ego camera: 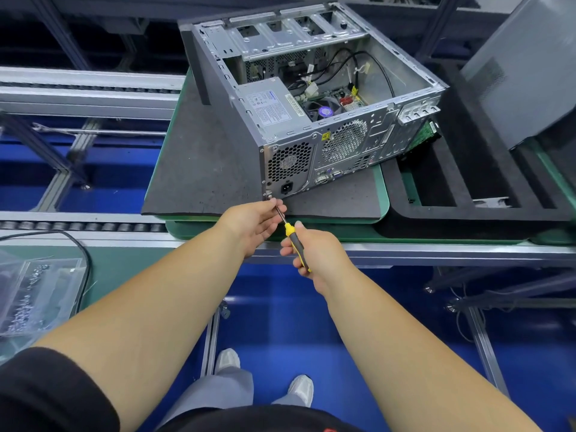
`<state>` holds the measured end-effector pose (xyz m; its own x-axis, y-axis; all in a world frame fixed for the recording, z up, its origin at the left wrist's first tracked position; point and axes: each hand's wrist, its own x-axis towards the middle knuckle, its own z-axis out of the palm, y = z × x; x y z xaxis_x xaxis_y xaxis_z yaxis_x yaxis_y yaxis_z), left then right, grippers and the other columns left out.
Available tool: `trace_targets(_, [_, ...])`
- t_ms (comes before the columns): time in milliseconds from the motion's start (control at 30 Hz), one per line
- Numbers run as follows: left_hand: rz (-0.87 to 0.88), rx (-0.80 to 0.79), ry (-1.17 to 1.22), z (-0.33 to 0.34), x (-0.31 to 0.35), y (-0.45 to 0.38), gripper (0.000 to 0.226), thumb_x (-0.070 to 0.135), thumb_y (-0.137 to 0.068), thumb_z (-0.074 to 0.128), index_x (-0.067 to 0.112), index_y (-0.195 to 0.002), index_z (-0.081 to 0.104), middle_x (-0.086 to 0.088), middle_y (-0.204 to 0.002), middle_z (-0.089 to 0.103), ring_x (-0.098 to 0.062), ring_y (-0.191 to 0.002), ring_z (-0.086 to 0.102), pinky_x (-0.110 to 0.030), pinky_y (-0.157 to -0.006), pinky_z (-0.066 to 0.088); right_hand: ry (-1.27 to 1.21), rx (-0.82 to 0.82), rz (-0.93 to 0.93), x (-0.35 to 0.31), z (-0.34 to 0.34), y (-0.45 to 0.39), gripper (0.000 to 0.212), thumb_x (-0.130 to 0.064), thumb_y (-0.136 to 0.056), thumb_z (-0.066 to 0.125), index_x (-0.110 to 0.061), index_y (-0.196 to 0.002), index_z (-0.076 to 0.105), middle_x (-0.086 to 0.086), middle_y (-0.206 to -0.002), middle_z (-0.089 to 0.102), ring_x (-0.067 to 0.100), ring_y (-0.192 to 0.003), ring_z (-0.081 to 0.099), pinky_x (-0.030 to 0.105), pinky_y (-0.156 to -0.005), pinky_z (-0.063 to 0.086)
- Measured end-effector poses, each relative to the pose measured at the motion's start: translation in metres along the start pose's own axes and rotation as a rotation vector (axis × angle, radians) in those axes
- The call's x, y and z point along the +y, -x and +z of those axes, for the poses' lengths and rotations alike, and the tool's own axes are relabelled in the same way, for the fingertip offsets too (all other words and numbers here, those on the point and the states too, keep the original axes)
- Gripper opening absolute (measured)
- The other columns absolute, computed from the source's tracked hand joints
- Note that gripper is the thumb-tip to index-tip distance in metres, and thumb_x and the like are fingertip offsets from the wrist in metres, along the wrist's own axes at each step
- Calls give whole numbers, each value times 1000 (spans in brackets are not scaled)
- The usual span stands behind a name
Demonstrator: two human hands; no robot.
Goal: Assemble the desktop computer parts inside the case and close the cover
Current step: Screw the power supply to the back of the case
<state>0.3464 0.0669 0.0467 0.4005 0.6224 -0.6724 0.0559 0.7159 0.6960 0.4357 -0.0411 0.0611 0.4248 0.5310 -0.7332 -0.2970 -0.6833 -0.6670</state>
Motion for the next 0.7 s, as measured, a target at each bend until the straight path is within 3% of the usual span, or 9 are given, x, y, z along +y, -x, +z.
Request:
trace_targets(100, [11,5,7,-1,0,-2,12,19,-95,62,12,-97,72,2,-87,77,-3,-70,71,-17,-58,53,-39,-38,36,-3,1,1,52,-42,-105,39,-11,-78,70,0,-64,59,10,-49,43,20,-41,35])
trace_targets(233, [10,25,-11,1,1,-4,9,17,-93,65,11,-91,71,3,-78,75,-2,-64,68,-15,-57,53,-86,-46,-25,2,-1,3,30,-42,-92,66,-12,-87,62,2,-72,56,10,-50,47,21,-43,38])
trace_targets(300, [17,43,-26,2,1,-6,8,17,-91,67,11,-90,71,2,-77,75,-2,-63,67,-16,-59,53,-8,-29,-54,3,-1,2,24,-35,-90,69,-13,-88,61,3,-76,58,11,-54,50,21,-46,41])
trace_targets(567, [11,44,-38,1,0,-7,10,21,-90,69,11,-91,71,2,-79,75,-6,-72,67,-19,-63,52,81,-28,12,-4,3,8,45,-40,-106,40,-13,-82,68,-1,-75,62,12,-57,47,21,-48,41])
trace_targets(700, [-4,-10,-35,0,1,-4,12,20,-94,63,13,-96,72,2,-84,76,-5,-79,71,-18,-65,54,-35,-69,40,-4,2,8,53,-40,-107,34,-11,-82,70,0,-70,58,10,-55,41,18,-44,34])
